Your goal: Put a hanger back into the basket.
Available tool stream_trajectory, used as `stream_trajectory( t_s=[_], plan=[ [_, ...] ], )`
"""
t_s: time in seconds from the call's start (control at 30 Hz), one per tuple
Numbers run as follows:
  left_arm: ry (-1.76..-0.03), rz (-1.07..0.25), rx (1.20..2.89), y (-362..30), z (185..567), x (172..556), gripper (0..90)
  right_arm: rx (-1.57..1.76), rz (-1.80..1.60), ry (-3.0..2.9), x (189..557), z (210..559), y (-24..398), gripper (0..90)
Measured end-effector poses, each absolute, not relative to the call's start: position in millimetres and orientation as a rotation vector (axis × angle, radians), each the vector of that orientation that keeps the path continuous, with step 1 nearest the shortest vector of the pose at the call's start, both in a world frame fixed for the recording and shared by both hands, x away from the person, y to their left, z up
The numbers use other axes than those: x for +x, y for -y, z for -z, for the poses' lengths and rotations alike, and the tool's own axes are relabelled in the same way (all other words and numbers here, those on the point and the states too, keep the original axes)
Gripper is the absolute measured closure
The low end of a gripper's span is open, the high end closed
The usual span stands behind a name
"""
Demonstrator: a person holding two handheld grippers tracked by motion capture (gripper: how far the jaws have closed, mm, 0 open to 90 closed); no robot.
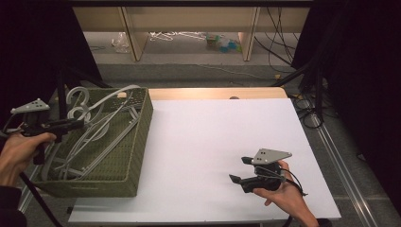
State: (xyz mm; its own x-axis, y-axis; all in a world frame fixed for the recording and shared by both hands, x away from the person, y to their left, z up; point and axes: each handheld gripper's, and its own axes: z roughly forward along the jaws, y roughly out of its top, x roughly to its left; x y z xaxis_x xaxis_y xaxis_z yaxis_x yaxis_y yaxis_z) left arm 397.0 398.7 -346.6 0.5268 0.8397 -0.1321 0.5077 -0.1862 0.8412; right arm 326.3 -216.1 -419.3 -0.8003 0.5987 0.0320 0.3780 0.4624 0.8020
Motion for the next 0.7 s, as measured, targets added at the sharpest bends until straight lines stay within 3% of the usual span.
stream_trajectory(
  t_s=[0.7],
  plan=[
    [-1.142,-0.357,1.897,-382.2,372.4,407.9,79.0,0.847,-1.250,-2.467,326.5,419.7,216.6,24.9]
  ],
)
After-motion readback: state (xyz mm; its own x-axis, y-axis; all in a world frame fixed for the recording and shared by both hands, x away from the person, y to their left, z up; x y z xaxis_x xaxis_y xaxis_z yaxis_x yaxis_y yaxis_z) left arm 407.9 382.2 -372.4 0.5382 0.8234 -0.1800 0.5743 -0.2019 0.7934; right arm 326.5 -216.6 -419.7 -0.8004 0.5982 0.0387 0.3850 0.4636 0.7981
